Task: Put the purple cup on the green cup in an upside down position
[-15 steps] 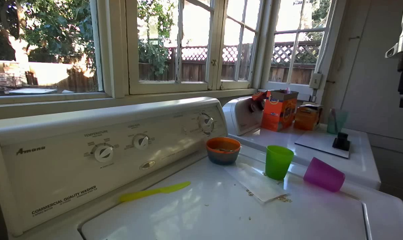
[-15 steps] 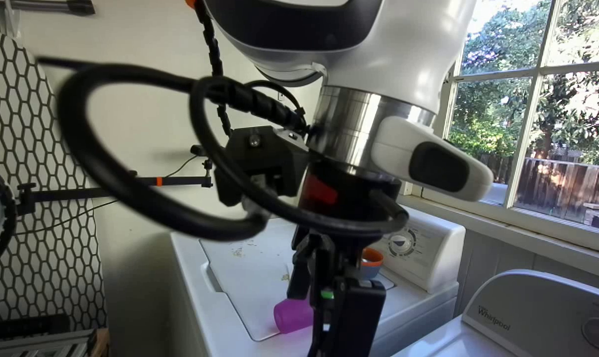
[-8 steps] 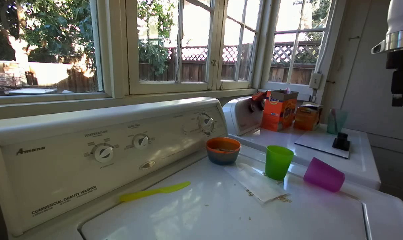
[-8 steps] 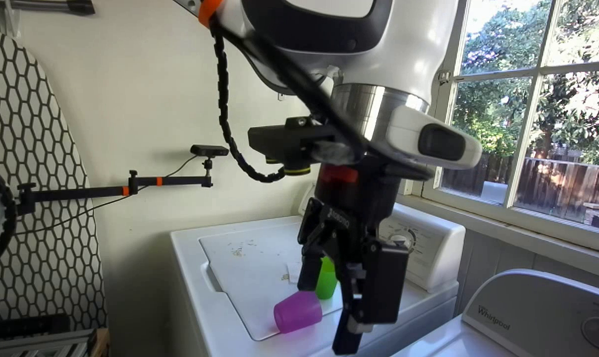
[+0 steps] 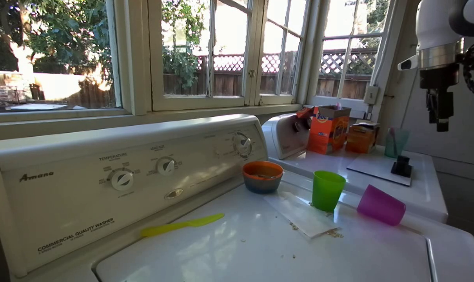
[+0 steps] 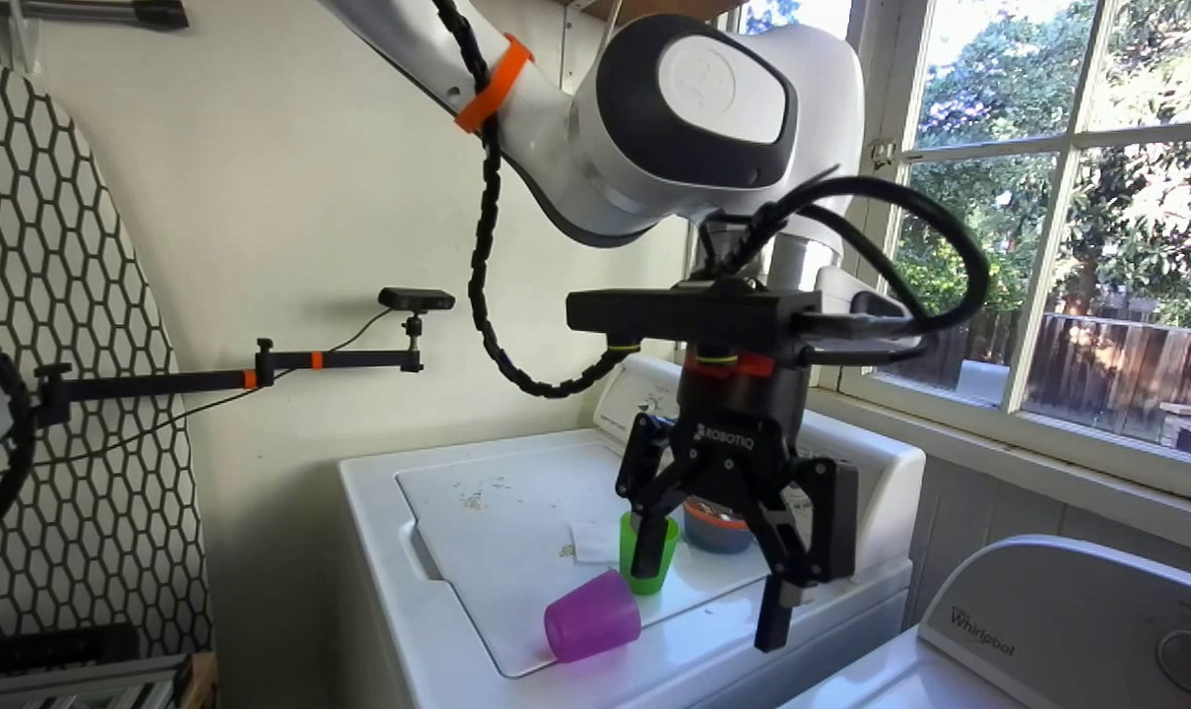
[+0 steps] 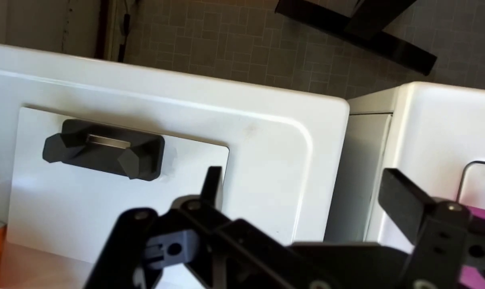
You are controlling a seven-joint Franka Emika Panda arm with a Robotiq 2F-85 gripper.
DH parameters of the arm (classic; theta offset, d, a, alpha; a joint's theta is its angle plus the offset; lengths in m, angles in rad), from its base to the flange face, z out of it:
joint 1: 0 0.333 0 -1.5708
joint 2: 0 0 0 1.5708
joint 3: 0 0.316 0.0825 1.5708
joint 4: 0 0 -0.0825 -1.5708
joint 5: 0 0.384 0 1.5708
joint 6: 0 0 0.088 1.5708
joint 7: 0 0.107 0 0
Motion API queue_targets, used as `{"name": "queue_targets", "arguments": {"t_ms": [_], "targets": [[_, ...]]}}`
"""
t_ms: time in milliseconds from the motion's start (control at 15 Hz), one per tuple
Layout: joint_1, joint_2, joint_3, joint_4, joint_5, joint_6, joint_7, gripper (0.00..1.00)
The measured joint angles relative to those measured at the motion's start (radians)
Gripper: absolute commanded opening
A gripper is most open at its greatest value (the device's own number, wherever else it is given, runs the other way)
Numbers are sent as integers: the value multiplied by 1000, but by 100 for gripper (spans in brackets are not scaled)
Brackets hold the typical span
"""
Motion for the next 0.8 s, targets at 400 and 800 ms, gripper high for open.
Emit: {"name": "queue_targets", "arguments": {"t_ms": [400,800], "targets": [[1,24,2,21,-4,0,-27,100],[1,24,2,22,-3,7,-26,100]]}}
